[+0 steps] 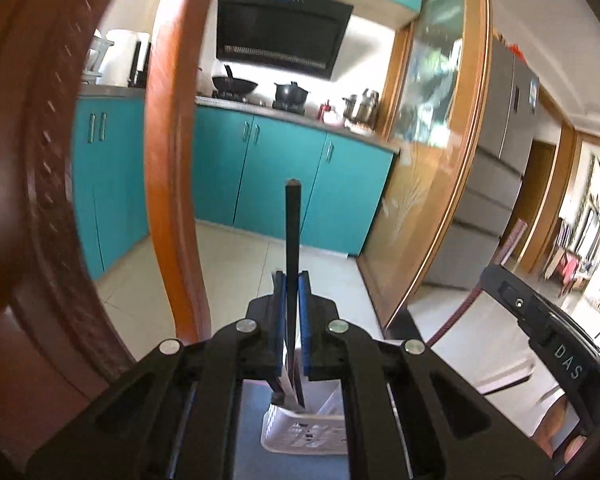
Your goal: Organize utensils
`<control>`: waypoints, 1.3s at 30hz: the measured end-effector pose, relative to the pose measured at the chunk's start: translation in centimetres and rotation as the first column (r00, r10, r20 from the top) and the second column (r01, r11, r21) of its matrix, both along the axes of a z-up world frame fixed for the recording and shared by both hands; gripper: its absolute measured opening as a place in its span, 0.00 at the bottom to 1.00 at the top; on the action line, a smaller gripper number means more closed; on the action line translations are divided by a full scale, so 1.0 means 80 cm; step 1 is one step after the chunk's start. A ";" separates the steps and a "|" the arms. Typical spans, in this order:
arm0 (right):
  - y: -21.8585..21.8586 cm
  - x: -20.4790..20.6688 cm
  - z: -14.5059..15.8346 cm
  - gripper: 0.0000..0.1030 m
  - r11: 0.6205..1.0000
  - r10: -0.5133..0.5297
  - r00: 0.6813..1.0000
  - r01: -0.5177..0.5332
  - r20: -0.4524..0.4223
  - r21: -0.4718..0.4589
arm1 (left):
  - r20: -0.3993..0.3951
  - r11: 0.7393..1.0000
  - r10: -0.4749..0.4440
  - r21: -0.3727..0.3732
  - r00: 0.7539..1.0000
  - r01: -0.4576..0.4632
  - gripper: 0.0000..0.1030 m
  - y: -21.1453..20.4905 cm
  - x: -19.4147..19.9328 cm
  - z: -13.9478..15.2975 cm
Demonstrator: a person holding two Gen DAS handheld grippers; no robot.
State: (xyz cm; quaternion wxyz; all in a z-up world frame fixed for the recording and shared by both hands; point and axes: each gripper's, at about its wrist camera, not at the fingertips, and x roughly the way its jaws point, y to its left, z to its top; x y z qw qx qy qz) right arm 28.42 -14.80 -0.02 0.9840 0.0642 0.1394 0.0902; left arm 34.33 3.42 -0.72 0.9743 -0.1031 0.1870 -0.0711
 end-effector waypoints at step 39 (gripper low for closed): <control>-0.001 -0.349 -0.059 0.97 0.977 -0.125 0.992 0.126 0.018 -0.170 | 0.072 0.980 0.082 0.177 0.994 -0.093 0.96 0.026 -0.396 -0.006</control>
